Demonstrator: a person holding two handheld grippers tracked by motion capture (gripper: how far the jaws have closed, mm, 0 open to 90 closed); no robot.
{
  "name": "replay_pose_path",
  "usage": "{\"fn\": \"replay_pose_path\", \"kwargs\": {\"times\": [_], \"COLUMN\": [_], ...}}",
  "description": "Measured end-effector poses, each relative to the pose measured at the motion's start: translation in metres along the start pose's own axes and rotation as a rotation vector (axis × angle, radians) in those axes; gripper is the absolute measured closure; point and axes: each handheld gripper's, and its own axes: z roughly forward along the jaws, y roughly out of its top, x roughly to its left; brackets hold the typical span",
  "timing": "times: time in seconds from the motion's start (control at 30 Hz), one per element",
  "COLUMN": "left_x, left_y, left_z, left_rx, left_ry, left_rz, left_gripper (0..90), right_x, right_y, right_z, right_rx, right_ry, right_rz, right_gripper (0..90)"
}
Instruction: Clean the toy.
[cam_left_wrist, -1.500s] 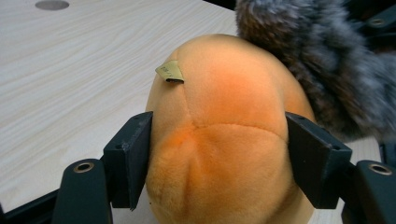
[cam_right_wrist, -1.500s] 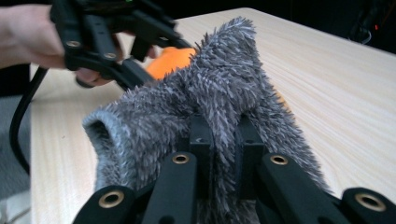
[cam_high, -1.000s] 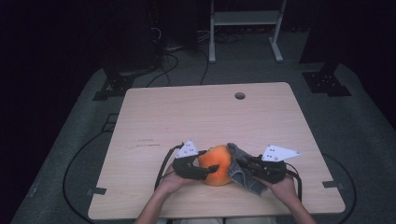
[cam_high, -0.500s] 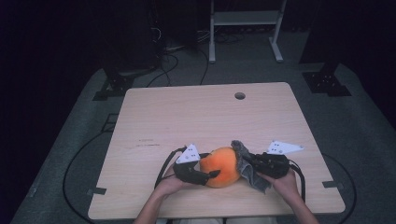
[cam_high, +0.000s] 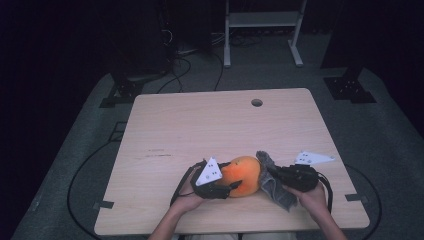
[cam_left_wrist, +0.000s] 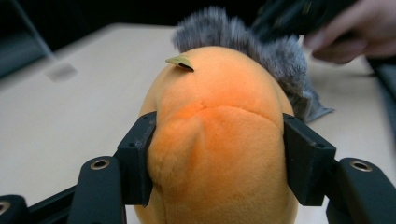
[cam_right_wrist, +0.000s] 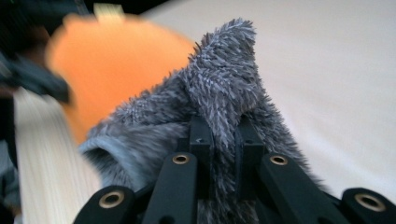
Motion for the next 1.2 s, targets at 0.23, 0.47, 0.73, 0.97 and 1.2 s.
{"fn": "replay_pose_path", "kwargs": {"times": [0.23,0.47,0.73,0.97,1.2], "left_x": [0.001,0.009,0.010,0.008,0.001], "left_y": [-0.014,-0.020,-0.021,-0.022,-0.019], "left_z": [0.002,-0.005,-0.007,-0.007,-0.003], "left_rx": [0.059,0.072,0.078,0.068,0.065], "left_ry": [-0.063,-0.104,-0.115,-0.121,-0.141], "left_rz": [0.082,0.045,0.052,0.059,0.100], "left_gripper": [34.4,33.9,32.3,30.9,28.8], "right_x": [0.009,-0.006,-0.003,-0.015,-0.004], "right_y": [0.010,-0.006,0.005,-0.004,0.006], "right_z": [0.012,0.021,0.019,0.023,0.020], "right_rx": [-0.065,0.075,-0.019,0.064,-0.017], "right_ry": [0.078,0.001,0.050,0.006,0.060], "right_rz": [-0.036,0.027,0.002,0.045,0.006], "right_gripper": [80.4,80.5,80.4,80.6,80.5]}}
